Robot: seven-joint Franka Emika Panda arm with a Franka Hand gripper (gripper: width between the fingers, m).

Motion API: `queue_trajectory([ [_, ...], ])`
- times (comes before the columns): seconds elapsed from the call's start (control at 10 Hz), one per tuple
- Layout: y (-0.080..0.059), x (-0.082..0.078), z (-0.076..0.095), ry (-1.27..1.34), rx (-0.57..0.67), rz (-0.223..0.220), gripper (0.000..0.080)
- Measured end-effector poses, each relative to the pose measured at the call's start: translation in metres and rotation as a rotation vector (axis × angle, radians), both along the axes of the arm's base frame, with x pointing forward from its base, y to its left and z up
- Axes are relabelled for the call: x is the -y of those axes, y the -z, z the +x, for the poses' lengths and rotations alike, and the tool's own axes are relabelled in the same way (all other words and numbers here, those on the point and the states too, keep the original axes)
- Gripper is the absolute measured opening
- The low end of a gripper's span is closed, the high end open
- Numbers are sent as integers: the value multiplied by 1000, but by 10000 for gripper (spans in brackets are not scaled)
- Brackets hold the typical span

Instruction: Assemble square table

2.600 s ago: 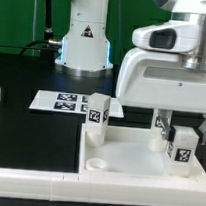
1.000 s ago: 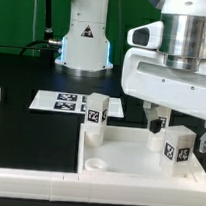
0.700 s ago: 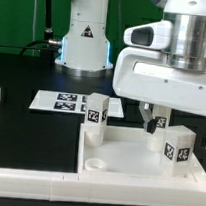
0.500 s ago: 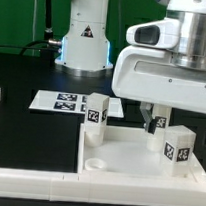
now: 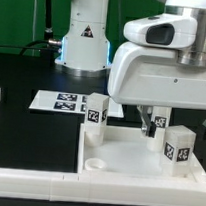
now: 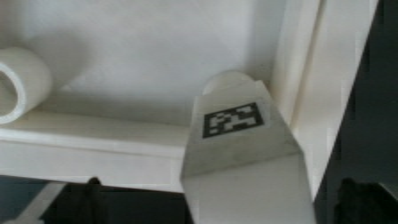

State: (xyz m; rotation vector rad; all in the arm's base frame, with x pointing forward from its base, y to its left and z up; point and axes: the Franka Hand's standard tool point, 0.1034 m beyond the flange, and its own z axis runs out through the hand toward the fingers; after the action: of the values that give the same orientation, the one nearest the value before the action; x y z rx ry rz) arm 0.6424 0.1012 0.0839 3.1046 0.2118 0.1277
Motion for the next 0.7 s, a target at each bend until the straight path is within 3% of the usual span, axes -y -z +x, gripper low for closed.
queue_trajectory([
  [0.2, 0, 1, 0, -20, 1, -8, 623],
  [0.3, 0, 1, 0, -17, 1, -7, 432],
  [0.4, 0, 1, 0, 6, 1, -5, 432],
  [0.5, 0, 1, 0, 21, 2, -4, 283],
  [0.7, 1, 1, 0, 159, 5, 8, 284],
])
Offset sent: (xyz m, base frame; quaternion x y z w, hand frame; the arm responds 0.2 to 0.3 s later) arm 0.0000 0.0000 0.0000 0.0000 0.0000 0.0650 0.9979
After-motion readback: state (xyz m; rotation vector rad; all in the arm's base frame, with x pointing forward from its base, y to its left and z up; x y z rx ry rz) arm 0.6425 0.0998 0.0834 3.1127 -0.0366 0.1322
